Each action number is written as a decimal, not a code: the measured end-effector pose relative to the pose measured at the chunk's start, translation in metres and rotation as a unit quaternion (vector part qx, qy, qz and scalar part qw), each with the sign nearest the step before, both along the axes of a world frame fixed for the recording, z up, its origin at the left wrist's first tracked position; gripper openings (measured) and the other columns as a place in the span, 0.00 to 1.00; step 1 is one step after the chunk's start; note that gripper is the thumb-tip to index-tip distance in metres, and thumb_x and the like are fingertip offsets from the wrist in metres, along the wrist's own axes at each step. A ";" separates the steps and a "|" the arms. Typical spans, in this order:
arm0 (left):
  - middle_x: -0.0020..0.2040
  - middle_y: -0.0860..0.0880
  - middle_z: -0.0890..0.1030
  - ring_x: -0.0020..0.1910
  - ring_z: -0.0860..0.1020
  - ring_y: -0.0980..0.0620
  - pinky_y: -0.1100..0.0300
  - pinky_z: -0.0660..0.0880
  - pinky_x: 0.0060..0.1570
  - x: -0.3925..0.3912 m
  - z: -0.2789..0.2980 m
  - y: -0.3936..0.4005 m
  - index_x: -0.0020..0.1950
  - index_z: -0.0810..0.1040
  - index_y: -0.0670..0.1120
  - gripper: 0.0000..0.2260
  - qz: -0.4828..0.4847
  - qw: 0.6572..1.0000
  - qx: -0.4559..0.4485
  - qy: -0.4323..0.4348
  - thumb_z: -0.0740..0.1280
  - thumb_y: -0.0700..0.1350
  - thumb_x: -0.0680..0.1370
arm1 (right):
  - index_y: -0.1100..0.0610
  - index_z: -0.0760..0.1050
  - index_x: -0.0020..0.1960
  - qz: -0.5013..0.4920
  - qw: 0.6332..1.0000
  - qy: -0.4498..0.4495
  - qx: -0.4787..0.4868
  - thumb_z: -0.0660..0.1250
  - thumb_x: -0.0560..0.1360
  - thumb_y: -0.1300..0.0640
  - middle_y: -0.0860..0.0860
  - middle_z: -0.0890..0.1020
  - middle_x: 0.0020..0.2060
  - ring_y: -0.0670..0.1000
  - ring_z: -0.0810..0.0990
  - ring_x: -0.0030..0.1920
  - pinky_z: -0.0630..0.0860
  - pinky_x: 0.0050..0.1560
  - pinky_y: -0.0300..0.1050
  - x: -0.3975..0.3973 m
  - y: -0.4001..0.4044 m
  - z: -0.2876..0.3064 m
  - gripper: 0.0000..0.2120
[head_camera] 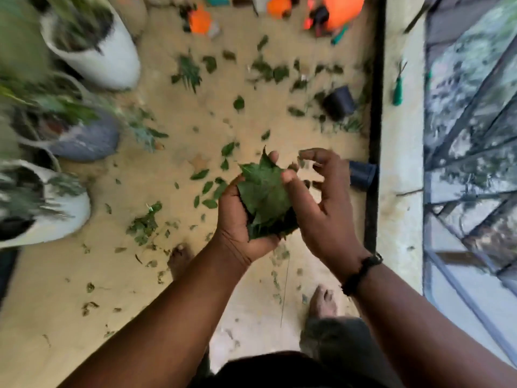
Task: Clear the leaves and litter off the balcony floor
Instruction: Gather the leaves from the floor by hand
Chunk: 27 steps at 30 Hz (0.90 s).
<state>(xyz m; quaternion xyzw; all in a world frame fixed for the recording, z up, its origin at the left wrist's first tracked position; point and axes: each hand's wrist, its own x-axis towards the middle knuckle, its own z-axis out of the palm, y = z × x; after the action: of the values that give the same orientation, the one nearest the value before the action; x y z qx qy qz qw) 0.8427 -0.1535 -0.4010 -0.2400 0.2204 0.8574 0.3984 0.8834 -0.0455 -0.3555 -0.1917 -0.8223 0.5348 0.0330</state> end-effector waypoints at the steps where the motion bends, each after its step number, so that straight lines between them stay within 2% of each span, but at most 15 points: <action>1: 0.53 0.46 0.83 0.52 0.81 0.45 0.52 0.76 0.55 -0.002 0.034 0.003 0.57 0.79 0.53 0.13 0.020 1.000 -0.009 0.008 0.58 0.52 0.79 | 0.44 0.69 0.60 -0.013 0.997 0.018 -0.068 0.63 0.74 0.39 0.41 0.72 0.59 0.41 0.72 0.61 0.72 0.54 0.33 -0.004 0.000 0.030 0.18; 2: 0.51 0.46 0.83 0.50 0.81 0.45 0.54 0.76 0.52 -0.003 0.073 0.005 0.56 0.79 0.52 0.13 0.046 0.999 -0.014 0.023 0.57 0.52 0.80 | 0.46 0.70 0.62 -0.021 0.988 0.036 -0.146 0.62 0.76 0.43 0.43 0.74 0.58 0.38 0.75 0.58 0.72 0.51 0.30 -0.008 -0.001 0.066 0.16; 4: 0.48 0.46 0.83 0.48 0.80 0.45 0.55 0.76 0.49 -0.001 0.141 0.009 0.52 0.81 0.51 0.14 0.112 0.992 -0.037 0.037 0.56 0.51 0.80 | 0.54 0.72 0.63 -0.020 0.960 0.056 -0.273 0.60 0.82 0.52 0.44 0.78 0.50 0.30 0.78 0.45 0.73 0.42 0.26 -0.013 -0.007 0.128 0.12; 6: 0.47 0.44 0.83 0.47 0.81 0.44 0.54 0.76 0.50 0.016 0.208 0.006 0.46 0.84 0.48 0.17 0.189 0.979 -0.058 0.048 0.56 0.51 0.80 | 0.57 0.73 0.61 0.014 0.937 0.070 -0.343 0.57 0.83 0.56 0.43 0.78 0.45 0.30 0.79 0.38 0.73 0.37 0.25 -0.011 -0.018 0.188 0.11; 8: 0.48 0.42 0.84 0.48 0.82 0.42 0.51 0.76 0.51 0.039 0.271 -0.001 0.45 0.86 0.44 0.21 0.267 0.959 -0.079 0.049 0.56 0.53 0.81 | 0.57 0.75 0.57 0.066 0.920 0.075 -0.379 0.57 0.82 0.55 0.44 0.79 0.40 0.32 0.79 0.36 0.74 0.37 0.27 -0.003 -0.034 0.239 0.10; 10: 0.48 0.41 0.85 0.45 0.84 0.42 0.52 0.79 0.47 0.065 0.319 -0.014 0.45 0.86 0.42 0.24 0.346 0.933 -0.089 0.042 0.55 0.53 0.81 | 0.58 0.76 0.54 0.124 0.903 0.064 -0.406 0.58 0.82 0.56 0.44 0.82 0.37 0.34 0.80 0.36 0.74 0.36 0.28 0.014 -0.055 0.275 0.09; 12: 0.44 0.42 0.85 0.40 0.85 0.44 0.54 0.78 0.43 0.092 0.360 -0.034 0.39 0.87 0.42 0.25 0.418 0.902 -0.093 0.051 0.56 0.53 0.82 | 0.56 0.78 0.53 0.182 0.890 0.038 -0.416 0.60 0.82 0.56 0.42 0.85 0.38 0.36 0.82 0.40 0.75 0.37 0.29 0.037 -0.082 0.308 0.09; 13: 0.43 0.43 0.85 0.38 0.85 0.45 0.53 0.76 0.44 0.105 0.378 -0.046 0.40 0.87 0.42 0.24 0.453 0.885 -0.095 0.051 0.56 0.53 0.82 | 0.56 0.79 0.55 0.207 0.885 0.029 -0.417 0.61 0.81 0.56 0.43 0.85 0.41 0.38 0.83 0.42 0.76 0.38 0.30 0.047 -0.096 0.320 0.09; 15: 0.43 0.43 0.85 0.37 0.85 0.45 0.53 0.76 0.49 0.133 0.404 -0.070 0.47 0.85 0.42 0.20 0.512 0.853 -0.087 0.039 0.59 0.54 0.82 | 0.57 0.79 0.56 0.250 0.871 0.005 -0.423 0.62 0.81 0.56 0.46 0.85 0.44 0.41 0.84 0.45 0.77 0.41 0.32 0.069 -0.127 0.339 0.10; 17: 0.42 0.43 0.85 0.40 0.84 0.45 0.54 0.75 0.52 0.162 0.426 -0.096 0.50 0.83 0.41 0.18 0.565 0.821 -0.076 0.027 0.61 0.53 0.81 | 0.55 0.80 0.53 0.297 0.857 -0.016 -0.420 0.63 0.81 0.56 0.47 0.85 0.45 0.43 0.84 0.47 0.79 0.44 0.35 0.093 -0.161 0.356 0.08; 20: 0.43 0.43 0.84 0.44 0.81 0.45 0.55 0.75 0.51 0.205 0.448 -0.138 0.51 0.83 0.41 0.16 0.629 0.775 -0.057 0.024 0.62 0.52 0.81 | 0.52 0.82 0.49 0.362 0.840 -0.037 -0.401 0.65 0.79 0.55 0.50 0.85 0.49 0.50 0.83 0.54 0.78 0.59 0.50 0.130 -0.213 0.370 0.06; 21: 0.43 0.43 0.83 0.45 0.80 0.45 0.55 0.74 0.51 0.220 0.451 -0.152 0.52 0.82 0.41 0.16 0.648 0.760 -0.048 0.022 0.62 0.52 0.81 | 0.52 0.82 0.49 0.384 0.831 -0.041 -0.400 0.66 0.79 0.54 0.50 0.85 0.49 0.52 0.83 0.54 0.77 0.61 0.53 0.143 -0.230 0.374 0.06; 25: 0.41 0.42 0.84 0.46 0.80 0.44 0.56 0.73 0.56 0.294 0.451 -0.224 0.45 0.83 0.41 0.16 0.709 0.703 -0.051 0.025 0.62 0.51 0.81 | 0.53 0.81 0.50 0.448 0.798 -0.064 -0.398 0.69 0.78 0.52 0.53 0.85 0.50 0.54 0.83 0.55 0.77 0.61 0.55 0.212 -0.308 0.377 0.06; 27: 0.41 0.42 0.83 0.46 0.80 0.44 0.55 0.73 0.55 0.343 0.446 -0.266 0.41 0.85 0.41 0.18 0.740 0.670 -0.057 0.020 0.63 0.51 0.79 | 0.54 0.80 0.52 0.491 0.774 -0.089 -0.390 0.66 0.79 0.54 0.54 0.85 0.49 0.54 0.83 0.53 0.79 0.56 0.51 0.258 -0.350 0.376 0.06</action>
<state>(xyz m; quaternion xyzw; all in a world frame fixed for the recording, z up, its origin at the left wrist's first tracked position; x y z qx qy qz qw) 1.1860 -0.4199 0.0452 -0.3295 0.0268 0.8614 -0.3856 1.1414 -0.3959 0.0206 0.1946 -0.5250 0.7338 -0.3847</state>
